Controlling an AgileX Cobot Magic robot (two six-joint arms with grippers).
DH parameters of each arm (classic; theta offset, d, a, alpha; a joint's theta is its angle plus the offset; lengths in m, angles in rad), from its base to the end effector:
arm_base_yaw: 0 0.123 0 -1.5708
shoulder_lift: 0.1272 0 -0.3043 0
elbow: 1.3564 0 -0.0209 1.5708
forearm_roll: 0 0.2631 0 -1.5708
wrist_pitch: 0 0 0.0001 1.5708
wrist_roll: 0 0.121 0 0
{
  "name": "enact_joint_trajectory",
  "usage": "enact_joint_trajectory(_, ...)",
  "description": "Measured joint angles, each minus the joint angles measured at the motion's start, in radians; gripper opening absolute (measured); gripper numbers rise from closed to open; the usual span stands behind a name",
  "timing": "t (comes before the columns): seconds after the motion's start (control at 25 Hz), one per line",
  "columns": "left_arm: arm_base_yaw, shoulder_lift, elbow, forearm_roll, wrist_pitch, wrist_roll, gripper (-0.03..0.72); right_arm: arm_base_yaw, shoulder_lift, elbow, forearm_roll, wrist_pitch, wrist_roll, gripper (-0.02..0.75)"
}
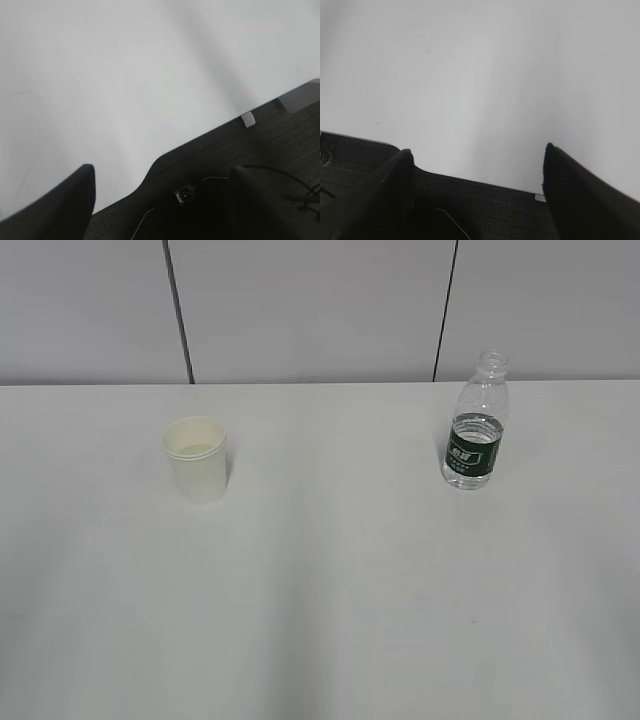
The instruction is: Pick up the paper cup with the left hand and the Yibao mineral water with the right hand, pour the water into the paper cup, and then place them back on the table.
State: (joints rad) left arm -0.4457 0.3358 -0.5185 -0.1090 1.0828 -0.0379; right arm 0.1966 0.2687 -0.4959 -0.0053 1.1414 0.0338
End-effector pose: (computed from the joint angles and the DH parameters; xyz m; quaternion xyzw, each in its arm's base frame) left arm 0.0479 -0.0358 0.2619 0.1820 0.9097 -0.1410 0.3457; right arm 0.0441 0.0082 0.2525 -0.0759 0.9285 0.0391 0.3613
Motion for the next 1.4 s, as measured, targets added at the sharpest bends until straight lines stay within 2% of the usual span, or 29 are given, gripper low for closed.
enact_joint_trajectory(0.08,0.022,-0.025,0.000,0.000,0.000,0.000,0.489,0.000,0.000,0.001,0.000,0.000,0.000,0.586)
enact_joint_trajectory(0.2,0.089,-0.091,0.000,0.000,0.001,0.000,0.485,-0.009,0.000,0.001,-0.002,0.000,0.000,0.586)
enact_joint_trajectory(0.52,0.299,-0.254,0.000,0.000,0.004,0.000,0.463,-0.142,-0.074,0.001,-0.002,0.000,0.001,0.586)
enact_joint_trajectory(0.64,0.351,-0.299,0.000,0.000,0.006,0.000,0.451,-0.183,-0.148,0.001,-0.002,0.000,0.001,0.586)
enact_joint_trajectory(0.8,0.383,-0.348,0.000,-0.001,0.009,0.000,0.447,-0.229,-0.252,0.001,-0.002,0.000,0.001,0.586)
enact_joint_trajectory(1.0,0.385,-0.353,0.000,-0.001,0.009,0.000,0.447,-0.261,-0.286,0.001,-0.003,0.000,0.001,0.586)
enact_joint_trajectory(1.4,0.385,-0.353,0.000,-0.001,0.009,0.000,0.421,-0.263,-0.286,0.001,-0.003,0.000,0.001,0.586)
